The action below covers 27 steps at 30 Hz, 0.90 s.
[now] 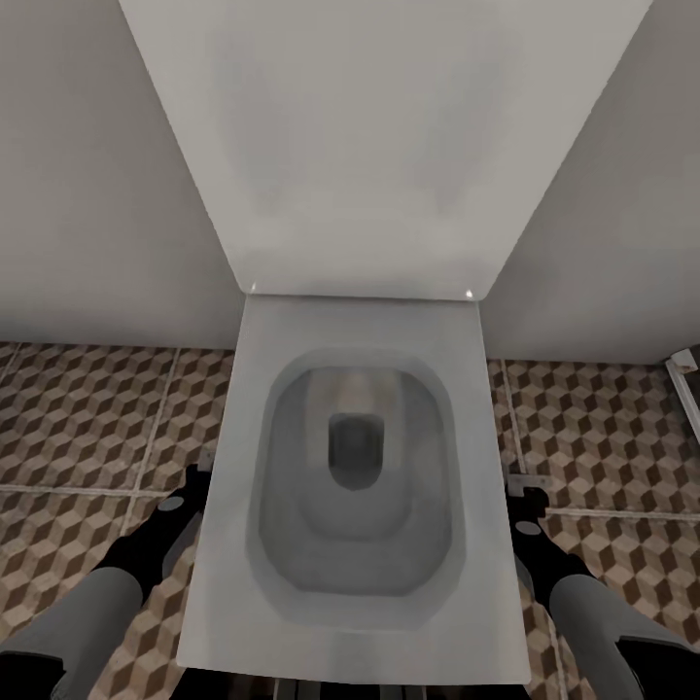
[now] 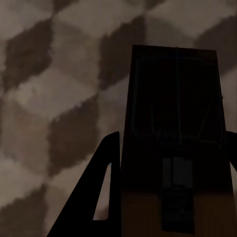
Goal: Take the four mousetraps from the cabinet in the bathroom and place them on the bathroom floor. Make sure all four end up on the same floor surface, and ensure that at least two of them are either under or directly next to the same bathroom sink.
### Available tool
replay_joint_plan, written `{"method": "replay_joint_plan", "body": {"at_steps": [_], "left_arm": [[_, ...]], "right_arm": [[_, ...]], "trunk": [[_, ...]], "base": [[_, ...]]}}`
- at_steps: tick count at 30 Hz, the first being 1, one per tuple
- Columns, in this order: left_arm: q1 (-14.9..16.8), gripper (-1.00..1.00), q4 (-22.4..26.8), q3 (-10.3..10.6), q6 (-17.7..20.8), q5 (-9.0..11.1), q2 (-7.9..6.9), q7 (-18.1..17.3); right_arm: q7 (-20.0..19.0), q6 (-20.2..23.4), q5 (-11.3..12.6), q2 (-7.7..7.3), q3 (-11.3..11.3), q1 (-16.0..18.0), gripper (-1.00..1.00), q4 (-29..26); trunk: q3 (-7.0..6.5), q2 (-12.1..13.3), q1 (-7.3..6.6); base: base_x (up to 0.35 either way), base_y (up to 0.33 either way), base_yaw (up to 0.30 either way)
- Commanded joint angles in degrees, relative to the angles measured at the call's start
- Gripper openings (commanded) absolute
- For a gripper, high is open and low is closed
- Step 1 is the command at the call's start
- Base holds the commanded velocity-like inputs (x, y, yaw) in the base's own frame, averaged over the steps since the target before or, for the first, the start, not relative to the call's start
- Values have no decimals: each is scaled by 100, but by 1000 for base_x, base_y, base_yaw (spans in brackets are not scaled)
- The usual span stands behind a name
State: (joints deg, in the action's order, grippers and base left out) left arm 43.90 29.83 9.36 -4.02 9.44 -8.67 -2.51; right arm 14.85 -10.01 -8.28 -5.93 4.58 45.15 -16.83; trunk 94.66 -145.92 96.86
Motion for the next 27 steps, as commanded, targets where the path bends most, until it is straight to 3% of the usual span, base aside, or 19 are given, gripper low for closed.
{"method": "replay_joint_plan", "body": {"at_steps": [1, 25, 27], "left_arm": [[8, -100, -6, 40, -33, 48, -9, 17], [19, -100, 45, 40, -13, 58, 21, 22], [31, -100, 12, -30, 41, 86, -45, 35]], "right_arm": [[-6, -25, -47, 4, 49, 3, -100, -5], [53, 29, -50, 63, 77, 3, -100, -282], [123, -31, 2, 47, 143, 3, -100, -348]], "trunk": [[3, -1, -1], [3, -1, -1], [3, -1, -1]], "base": [[0, 0, 0], [0, 0, 0], [0, 0, 0]]}}
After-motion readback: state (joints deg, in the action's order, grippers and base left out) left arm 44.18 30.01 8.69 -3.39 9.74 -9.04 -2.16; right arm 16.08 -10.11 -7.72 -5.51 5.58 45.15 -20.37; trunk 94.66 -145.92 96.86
